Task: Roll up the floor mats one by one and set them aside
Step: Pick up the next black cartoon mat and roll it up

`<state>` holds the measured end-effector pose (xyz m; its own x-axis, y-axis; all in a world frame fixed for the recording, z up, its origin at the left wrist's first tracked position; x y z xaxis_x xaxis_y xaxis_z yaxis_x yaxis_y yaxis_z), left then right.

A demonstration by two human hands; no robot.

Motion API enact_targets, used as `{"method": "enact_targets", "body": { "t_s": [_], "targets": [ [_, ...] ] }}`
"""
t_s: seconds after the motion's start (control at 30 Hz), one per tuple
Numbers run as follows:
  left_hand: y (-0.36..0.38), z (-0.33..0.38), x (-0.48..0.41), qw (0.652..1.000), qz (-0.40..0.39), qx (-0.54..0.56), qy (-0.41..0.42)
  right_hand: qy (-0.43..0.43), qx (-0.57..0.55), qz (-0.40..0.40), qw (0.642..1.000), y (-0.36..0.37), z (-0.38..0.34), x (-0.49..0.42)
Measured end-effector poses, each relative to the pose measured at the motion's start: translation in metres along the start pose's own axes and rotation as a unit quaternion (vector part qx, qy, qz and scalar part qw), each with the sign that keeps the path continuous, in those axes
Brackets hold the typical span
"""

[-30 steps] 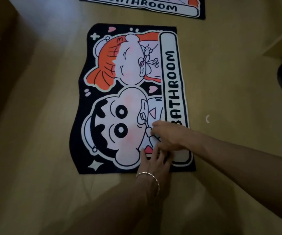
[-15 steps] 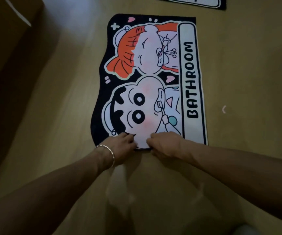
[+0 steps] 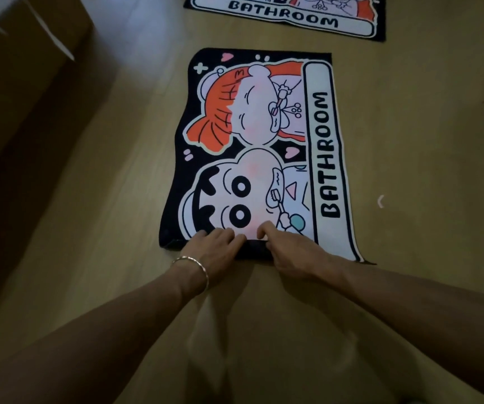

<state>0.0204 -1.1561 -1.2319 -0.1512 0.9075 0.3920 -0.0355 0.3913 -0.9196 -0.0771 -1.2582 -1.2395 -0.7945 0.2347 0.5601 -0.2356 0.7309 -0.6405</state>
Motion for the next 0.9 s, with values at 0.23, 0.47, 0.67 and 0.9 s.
{"method": "enact_targets", "body": {
  "t_s": [0.23,0.47,0.67,0.9],
  "targets": [
    [-0.003,0.001,-0.008,0.998,-0.008,-0.052,-0.042,-0.078,0.112,0.028,0.99,0.0,0.001,0.005],
    [-0.005,0.003,-0.005,0.998,-0.023,-0.003,-0.053,-0.074,0.159,0.077,0.981,0.0,-0.001,0.003],
    [-0.003,0.013,-0.009,0.995,-0.063,-0.068,-0.047,-0.014,0.098,0.064,0.993,0.004,-0.001,0.003],
    [-0.009,0.018,-0.026,0.989,-0.109,-0.09,-0.039,0.012,0.179,0.061,0.982,0.013,0.0,0.006]
  ]
}}
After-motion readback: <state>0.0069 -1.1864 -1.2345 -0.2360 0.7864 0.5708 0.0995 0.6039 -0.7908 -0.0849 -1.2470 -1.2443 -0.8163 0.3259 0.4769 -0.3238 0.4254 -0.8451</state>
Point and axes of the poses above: each hand's wrist, its own x-axis away from the middle knuckle, its own y-axis out of the palm, z = x × y, the point moved 4 cm from there along -x, towards the middle knuckle, and after that the axes turned 8 degrees about -x, right-handed, at the moved point
